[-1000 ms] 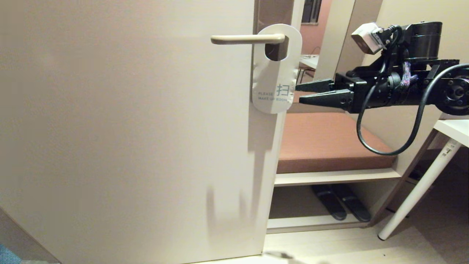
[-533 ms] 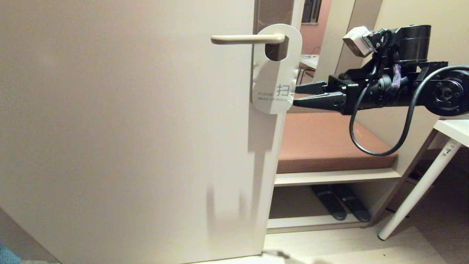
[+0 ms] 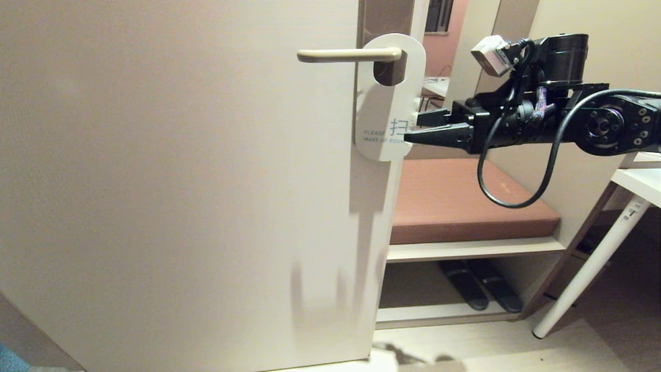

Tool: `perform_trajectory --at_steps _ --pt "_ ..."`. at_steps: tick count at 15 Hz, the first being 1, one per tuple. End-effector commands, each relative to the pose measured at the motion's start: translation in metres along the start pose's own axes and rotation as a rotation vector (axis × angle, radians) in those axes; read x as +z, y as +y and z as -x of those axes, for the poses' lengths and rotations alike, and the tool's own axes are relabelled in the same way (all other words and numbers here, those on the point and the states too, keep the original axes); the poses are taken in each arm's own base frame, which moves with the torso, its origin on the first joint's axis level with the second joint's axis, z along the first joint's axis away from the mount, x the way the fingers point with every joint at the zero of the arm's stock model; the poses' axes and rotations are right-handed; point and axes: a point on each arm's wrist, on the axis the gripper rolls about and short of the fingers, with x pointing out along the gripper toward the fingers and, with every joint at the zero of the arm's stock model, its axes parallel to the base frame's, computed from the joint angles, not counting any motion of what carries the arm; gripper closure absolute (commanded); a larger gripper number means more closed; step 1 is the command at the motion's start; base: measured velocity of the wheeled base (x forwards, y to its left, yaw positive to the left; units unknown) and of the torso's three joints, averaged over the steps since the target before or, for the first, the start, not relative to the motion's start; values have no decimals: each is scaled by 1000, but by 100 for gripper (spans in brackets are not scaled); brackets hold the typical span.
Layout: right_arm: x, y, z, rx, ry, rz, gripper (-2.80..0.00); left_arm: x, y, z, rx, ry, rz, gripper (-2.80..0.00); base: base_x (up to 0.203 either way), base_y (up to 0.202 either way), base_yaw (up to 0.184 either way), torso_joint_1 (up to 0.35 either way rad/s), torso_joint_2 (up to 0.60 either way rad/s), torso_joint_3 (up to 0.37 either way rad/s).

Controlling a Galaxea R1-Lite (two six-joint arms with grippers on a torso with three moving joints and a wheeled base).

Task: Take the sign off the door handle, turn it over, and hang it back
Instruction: Take down the sign

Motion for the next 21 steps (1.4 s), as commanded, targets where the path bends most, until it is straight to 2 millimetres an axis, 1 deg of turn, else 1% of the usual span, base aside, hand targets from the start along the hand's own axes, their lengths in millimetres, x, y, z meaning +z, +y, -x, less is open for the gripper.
perform_trajectory --at_steps 1,6,18,21 --pt "-4 -3 -6 18 3 -8 -280 0 0 0 2 1 0 0 0 0 0 0 0 0" --pt "-4 -2 -14 52 2 -5 -280 0 0 0 0 1 0 0 0 0 0 0 0 0" --pt "-8 -20 -25 89 -7 5 -280 0 0 0 0 1 0 0 0 0 0 0 0 0" --pt "-6 -19 -28 98 -11 20 -280 0 0 0 0 1 0 0 0 0 0 0 0 0"
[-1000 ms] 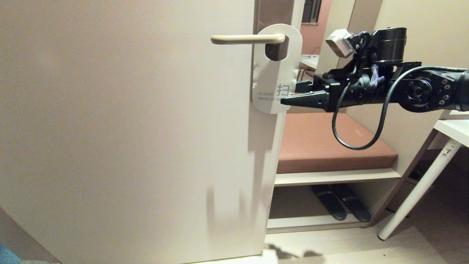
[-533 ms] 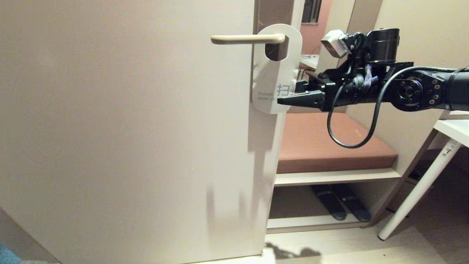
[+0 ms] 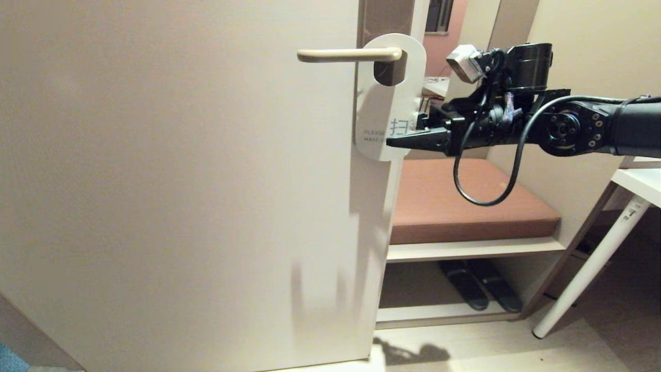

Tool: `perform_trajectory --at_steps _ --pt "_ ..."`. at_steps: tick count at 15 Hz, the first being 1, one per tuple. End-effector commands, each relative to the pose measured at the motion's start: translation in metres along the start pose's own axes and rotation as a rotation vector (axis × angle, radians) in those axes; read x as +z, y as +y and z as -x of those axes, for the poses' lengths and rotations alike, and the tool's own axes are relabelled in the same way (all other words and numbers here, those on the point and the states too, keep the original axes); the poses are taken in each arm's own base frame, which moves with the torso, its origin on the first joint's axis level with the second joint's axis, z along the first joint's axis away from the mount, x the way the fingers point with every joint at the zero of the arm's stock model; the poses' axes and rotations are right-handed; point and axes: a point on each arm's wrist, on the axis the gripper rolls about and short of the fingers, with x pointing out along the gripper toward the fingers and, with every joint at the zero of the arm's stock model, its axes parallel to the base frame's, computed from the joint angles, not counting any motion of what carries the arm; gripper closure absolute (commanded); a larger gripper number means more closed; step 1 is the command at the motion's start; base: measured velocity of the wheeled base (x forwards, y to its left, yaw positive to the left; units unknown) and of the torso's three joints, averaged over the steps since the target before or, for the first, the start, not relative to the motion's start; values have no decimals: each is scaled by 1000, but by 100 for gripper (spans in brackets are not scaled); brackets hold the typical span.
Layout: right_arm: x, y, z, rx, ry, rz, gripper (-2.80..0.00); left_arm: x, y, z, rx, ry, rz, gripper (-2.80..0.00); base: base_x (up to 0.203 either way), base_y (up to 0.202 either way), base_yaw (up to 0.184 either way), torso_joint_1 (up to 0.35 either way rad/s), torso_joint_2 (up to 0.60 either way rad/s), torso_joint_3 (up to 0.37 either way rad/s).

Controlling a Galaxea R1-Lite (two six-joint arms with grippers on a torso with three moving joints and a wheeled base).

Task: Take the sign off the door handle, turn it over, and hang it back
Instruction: Take down the sign

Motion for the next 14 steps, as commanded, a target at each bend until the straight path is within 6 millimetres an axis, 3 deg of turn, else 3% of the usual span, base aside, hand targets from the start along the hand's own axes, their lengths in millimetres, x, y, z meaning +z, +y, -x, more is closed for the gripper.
perform_trajectory --at_steps 1,14 --pt "0 0 -3 27 -4 7 -280 0 0 0 1 1 0 0 0 0 0 0 0 0" --pt "-3 -7 -16 100 -13 20 -280 0 0 0 2 1 0 0 0 0 0 0 0 0"
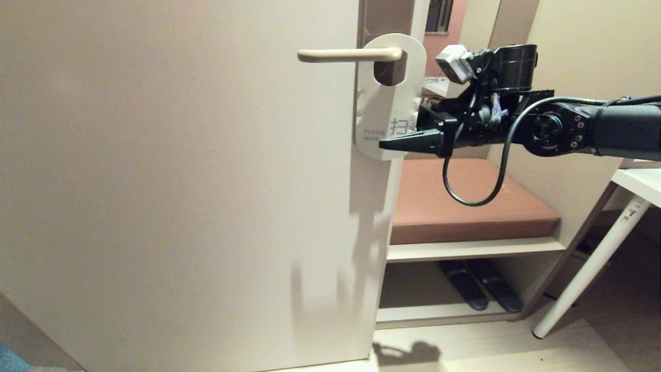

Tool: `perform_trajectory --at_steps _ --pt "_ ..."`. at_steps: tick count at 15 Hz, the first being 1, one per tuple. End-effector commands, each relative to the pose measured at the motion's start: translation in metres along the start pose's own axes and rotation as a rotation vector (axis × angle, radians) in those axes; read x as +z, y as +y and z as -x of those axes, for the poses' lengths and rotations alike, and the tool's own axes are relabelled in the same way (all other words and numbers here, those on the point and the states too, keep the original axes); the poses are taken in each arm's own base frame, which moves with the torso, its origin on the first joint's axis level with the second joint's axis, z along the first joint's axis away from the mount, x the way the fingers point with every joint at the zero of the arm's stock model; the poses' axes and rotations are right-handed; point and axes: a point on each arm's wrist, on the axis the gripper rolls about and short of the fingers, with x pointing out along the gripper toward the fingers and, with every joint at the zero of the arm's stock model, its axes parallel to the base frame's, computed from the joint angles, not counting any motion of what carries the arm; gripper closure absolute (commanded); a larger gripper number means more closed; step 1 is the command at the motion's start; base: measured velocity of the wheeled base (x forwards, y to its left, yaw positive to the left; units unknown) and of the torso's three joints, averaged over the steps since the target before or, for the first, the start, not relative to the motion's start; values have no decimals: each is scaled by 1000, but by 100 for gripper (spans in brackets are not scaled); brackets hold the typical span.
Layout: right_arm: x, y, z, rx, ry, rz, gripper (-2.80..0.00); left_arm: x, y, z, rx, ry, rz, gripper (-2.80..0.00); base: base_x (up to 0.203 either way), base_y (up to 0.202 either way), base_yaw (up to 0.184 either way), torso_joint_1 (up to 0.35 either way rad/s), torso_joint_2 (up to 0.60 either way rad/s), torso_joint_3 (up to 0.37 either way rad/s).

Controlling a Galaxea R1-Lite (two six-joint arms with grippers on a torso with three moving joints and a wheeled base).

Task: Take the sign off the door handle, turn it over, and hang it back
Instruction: Take down the sign

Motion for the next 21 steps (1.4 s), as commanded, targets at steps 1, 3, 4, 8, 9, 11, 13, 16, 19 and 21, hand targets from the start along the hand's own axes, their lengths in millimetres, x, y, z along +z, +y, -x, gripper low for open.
perform_trajectory --at_steps 1,3,4,8,9,11,13,16,19,21 --pt "-3 -5 -2 7 -2 3 -280 0 0 0 0 1 0 0 0 0 0 0 0 0" --pt "-1 -14 -4 6 -9 28 -280 0 0 0 0 1 0 0 0 0 0 0 0 0" --pt "0 -16 -5 6 -12 35 -280 0 0 0 1 1 0 0 0 0 0 0 0 0" --pt "-1 -19 -4 3 -12 36 -280 0 0 0 0 1 0 0 0 0 0 0 0 0" --pt "-1 -19 -3 0 -13 38 -280 0 0 0 0 1 0 0 0 0 0 0 0 0" --pt "0 -19 0 -5 -14 37 -280 0 0 0 0 1 0 0 0 0 0 0 0 0" --pt "2 -19 1 -7 -15 38 -280 0 0 0 0 1 0 0 0 0 0 0 0 0" --pt "4 -17 2 -9 -16 43 -280 0 0 0 0 1 0 0 0 0 0 0 0 0" --pt "5 -17 3 -10 -17 46 -280 0 0 0 0 1 0 0 0 0 0 0 0 0" --pt "6 -17 3 -10 -18 49 -280 0 0 0 0 1 0 0 0 0 0 0 0 0"
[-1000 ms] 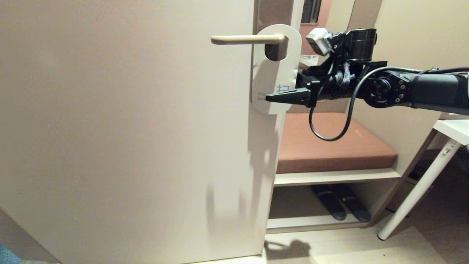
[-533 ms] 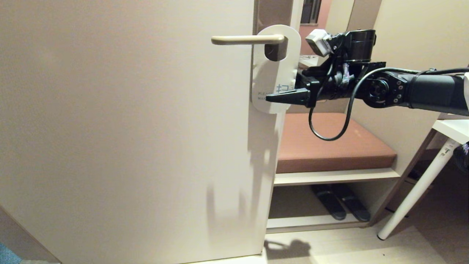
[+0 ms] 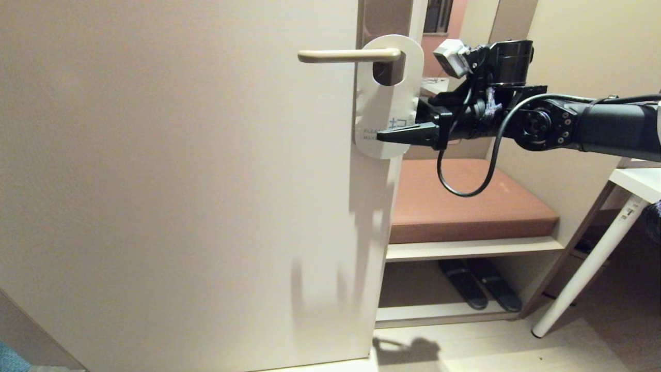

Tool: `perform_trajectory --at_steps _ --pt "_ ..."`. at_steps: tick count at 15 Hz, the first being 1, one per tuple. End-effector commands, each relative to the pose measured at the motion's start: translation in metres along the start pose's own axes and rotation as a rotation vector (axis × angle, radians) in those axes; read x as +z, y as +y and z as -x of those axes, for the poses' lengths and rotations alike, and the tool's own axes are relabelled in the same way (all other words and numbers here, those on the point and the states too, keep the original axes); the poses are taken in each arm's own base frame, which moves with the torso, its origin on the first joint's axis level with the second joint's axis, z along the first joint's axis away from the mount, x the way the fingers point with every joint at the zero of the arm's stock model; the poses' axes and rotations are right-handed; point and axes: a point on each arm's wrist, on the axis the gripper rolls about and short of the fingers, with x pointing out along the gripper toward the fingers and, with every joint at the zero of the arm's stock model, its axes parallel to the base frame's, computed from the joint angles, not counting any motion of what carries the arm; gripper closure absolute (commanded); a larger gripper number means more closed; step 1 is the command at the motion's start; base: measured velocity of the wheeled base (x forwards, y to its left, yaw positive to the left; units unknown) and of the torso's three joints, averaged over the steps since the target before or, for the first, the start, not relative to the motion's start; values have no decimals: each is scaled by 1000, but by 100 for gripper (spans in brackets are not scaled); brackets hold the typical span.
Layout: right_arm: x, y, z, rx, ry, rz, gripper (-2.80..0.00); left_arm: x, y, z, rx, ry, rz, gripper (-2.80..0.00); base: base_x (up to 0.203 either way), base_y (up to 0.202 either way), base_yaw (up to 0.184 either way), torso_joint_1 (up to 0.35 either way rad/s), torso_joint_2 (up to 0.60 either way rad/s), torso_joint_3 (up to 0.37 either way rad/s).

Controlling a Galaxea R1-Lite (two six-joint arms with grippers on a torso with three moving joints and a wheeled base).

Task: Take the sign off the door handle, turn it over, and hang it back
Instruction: Take down the sign

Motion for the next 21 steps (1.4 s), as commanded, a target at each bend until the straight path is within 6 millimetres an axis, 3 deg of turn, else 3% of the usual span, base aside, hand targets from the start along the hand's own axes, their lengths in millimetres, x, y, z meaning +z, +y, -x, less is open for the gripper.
perform_trajectory --at_steps 1,20,21 --pt "1 1 0 9 -2 4 -280 0 0 0 1 0 0 0 0 0 0 0 0 0" --pt "10 7 2 8 -7 17 -280 0 0 0 1 0 0 0 0 0 0 0 0 0" --pt "11 7 2 8 -7 19 0 0 0 0 1 0 0 0 0 0 0 0 0 0"
